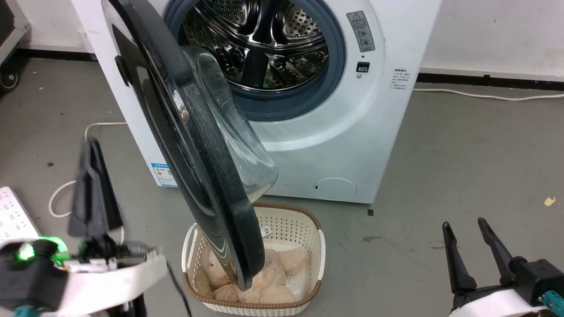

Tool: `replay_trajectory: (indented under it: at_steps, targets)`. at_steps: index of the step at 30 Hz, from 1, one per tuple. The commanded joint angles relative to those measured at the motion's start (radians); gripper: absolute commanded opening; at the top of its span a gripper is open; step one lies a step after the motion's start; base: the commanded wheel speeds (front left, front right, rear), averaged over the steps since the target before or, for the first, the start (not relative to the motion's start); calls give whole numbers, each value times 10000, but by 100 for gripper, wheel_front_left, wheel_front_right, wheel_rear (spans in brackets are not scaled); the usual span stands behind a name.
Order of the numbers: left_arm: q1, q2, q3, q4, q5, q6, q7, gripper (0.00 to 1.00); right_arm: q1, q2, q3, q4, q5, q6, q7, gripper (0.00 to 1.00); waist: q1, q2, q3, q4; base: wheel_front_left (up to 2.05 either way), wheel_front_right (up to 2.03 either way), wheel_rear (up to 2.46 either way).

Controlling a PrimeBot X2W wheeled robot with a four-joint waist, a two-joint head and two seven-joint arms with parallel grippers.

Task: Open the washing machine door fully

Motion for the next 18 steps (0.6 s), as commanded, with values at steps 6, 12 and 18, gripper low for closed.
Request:
replay_trajectory:
  at_steps: [6, 12, 18]
  targets:
    - [-738, -49, -693, -1351, 109, 276, 51, 0, 75, 43, -124, 100, -215, 4, 111, 100, 0, 0, -84, -39, 0, 0, 0]
    - [-662, -66, -2479, -1752, 524, 316, 600, 0, 50, 43, -173, 232, -245, 4, 104, 100, 0, 0, -86, -131, 0, 0, 0]
    - [-210, 65, -4311, -684, 1615, 223, 837, 0, 2, 43, -129, 316, -220, 4, 15, 100, 0, 0, -31, -186, 0, 0, 0]
